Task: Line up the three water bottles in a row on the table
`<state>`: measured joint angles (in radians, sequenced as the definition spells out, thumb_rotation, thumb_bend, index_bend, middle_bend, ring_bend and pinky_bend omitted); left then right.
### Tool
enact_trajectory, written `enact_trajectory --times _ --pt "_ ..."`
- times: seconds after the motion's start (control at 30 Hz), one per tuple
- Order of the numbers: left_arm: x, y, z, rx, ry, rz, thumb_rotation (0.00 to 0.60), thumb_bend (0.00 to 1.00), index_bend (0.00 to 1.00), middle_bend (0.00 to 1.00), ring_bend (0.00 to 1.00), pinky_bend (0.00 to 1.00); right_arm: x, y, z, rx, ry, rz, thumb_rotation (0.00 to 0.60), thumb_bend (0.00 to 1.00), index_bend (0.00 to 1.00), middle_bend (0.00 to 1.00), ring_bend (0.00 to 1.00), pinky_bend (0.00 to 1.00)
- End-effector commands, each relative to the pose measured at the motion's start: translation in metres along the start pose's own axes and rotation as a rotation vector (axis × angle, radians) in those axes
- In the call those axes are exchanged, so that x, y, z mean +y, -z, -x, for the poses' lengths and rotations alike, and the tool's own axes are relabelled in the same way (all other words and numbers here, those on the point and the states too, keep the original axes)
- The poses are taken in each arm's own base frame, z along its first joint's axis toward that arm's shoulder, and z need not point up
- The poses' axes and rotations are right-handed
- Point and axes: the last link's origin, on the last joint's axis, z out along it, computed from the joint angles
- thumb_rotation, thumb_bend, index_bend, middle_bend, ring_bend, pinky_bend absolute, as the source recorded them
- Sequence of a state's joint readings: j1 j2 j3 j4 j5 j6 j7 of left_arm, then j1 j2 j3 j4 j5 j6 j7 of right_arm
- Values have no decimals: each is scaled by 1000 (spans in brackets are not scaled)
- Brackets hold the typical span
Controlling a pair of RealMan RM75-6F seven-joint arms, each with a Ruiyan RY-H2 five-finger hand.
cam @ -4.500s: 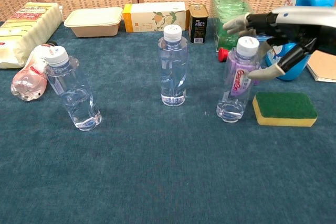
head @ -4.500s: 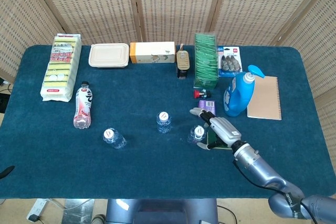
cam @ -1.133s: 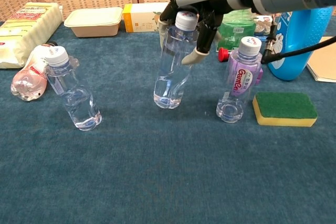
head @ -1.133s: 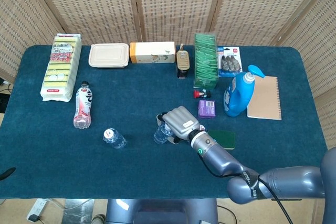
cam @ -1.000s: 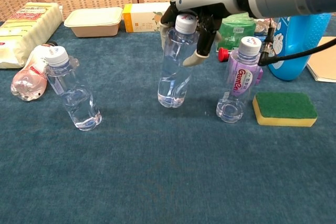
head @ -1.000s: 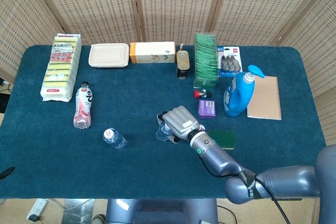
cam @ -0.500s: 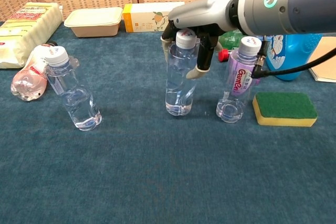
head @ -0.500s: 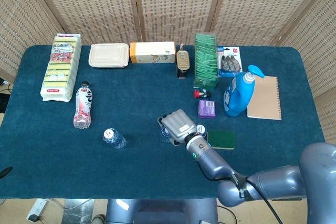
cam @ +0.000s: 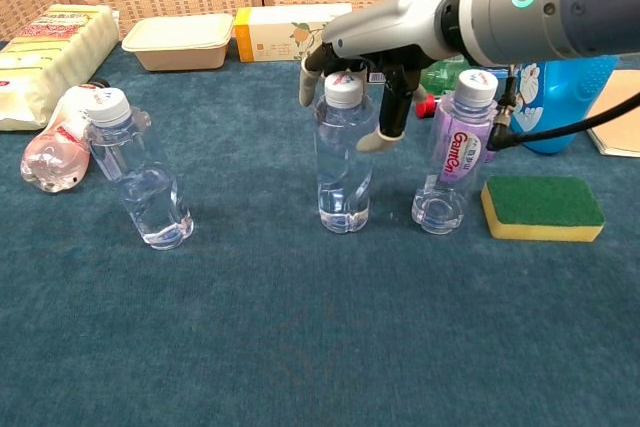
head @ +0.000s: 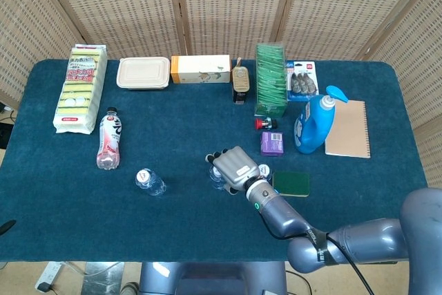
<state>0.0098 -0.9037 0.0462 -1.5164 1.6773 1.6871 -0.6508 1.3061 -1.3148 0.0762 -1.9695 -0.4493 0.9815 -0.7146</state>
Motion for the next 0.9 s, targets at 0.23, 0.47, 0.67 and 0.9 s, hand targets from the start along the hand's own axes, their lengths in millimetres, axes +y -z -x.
enact_trajectory --times 0.23,0.47,0.67,0.9 --pt "-1 0 -1 -1 6 2 600 116 0 0 0 43 1 17 -18 41 -24 -11 600 403 177 251 292 644" --pt "-1 1 -2 1 11 4 600 115 0 0 0 43 3 57 -47 94 -47 -32 600 388 165 217 260 626" --pt "0 0 -1 -1 13 5 600 115 0 0 0 43 17 89 -64 171 -78 -37 600 265 156 177 205 545" --pt "0 -9 6 -23 9 18 600 115 0 0 0 43 63 126 -60 416 -96 -24 600 43 110 65 55 327"
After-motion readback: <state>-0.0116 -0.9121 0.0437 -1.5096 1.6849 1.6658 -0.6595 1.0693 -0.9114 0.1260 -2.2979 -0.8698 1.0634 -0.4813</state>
